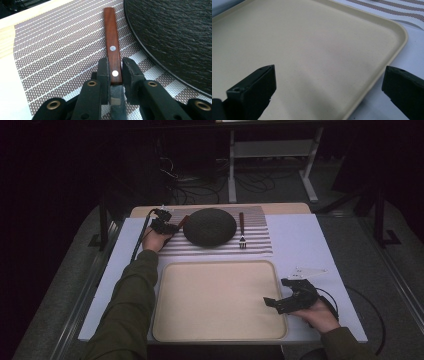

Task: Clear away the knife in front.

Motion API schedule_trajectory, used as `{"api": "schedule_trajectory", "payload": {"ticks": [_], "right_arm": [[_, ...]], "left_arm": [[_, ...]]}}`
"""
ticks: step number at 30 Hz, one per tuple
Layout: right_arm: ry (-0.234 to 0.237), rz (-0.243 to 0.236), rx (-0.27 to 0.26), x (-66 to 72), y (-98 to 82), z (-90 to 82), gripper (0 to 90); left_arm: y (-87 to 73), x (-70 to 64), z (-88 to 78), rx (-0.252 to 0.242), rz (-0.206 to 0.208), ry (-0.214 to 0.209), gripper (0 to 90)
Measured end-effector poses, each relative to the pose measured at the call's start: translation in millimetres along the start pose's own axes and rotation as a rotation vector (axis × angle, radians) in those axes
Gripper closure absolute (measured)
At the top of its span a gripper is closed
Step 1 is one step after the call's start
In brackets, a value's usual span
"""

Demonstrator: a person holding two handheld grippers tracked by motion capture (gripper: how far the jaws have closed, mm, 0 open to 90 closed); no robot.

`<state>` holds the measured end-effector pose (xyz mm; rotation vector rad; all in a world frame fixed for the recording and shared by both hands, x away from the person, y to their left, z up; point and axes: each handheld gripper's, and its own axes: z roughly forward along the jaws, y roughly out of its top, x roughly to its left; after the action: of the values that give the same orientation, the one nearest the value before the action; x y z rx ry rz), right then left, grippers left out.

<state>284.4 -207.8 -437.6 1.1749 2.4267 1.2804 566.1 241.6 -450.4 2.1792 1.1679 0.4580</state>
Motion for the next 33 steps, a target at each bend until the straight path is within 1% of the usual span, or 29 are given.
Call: {"api": "schedule_trajectory", "payload": {"ticks": [7,13,16,18,20,23,25,29,31,33], "right_arm": [[0.001,-0.004,-0.001,0.1,0.0,-0.2,0.0],[0.001,-0.002,-0.002,0.2,-0.2,-0.6,0.0],[0.001,-0.002,-0.002,-0.2,-0.3,-0.7,0.0],[0.000,0.000,-0.003,-0.4,-0.2,-0.9,0.0],[-0.001,0.001,-0.005,-0.6,-0.1,-1.1,0.0],[-0.002,0.003,-0.004,-0.5,-0.1,-0.9,0.0],[-0.002,0.003,-0.004,-0.5,-0.1,-0.8,0.0],[-0.002,0.002,-0.004,-0.4,-0.1,-0.9,0.0],[-0.003,0.002,-0.004,-0.5,-0.1,-0.7,0.0],[-0.003,0.002,-0.004,-0.6,-0.1,-0.7,0.0]], "left_arm": [[0.1,0.0,0.1,0.000,-0.021,0.000,77.5],[0.4,1.3,0.0,0.000,-0.057,-0.006,78.0],[0.7,1.7,-0.2,0.002,-0.059,-0.007,78.0],[0.9,2.6,-0.6,0.004,-0.070,-0.012,78.1],[1.1,3.2,-1.4,0.010,-0.065,-0.013,78.0],[1.2,4.6,-3.7,0.027,-0.062,-0.006,78.0],[0.9,5.5,-5.3,0.032,-0.069,-0.005,78.0],[2.3,7.1,-11.5,0.032,-0.074,-0.012,78.0],[3.9,7.3,-15.5,0.029,-0.083,-0.023,78.0],[5.7,6.5,-20.2,0.038,-0.086,-0.026,78.0]]}}
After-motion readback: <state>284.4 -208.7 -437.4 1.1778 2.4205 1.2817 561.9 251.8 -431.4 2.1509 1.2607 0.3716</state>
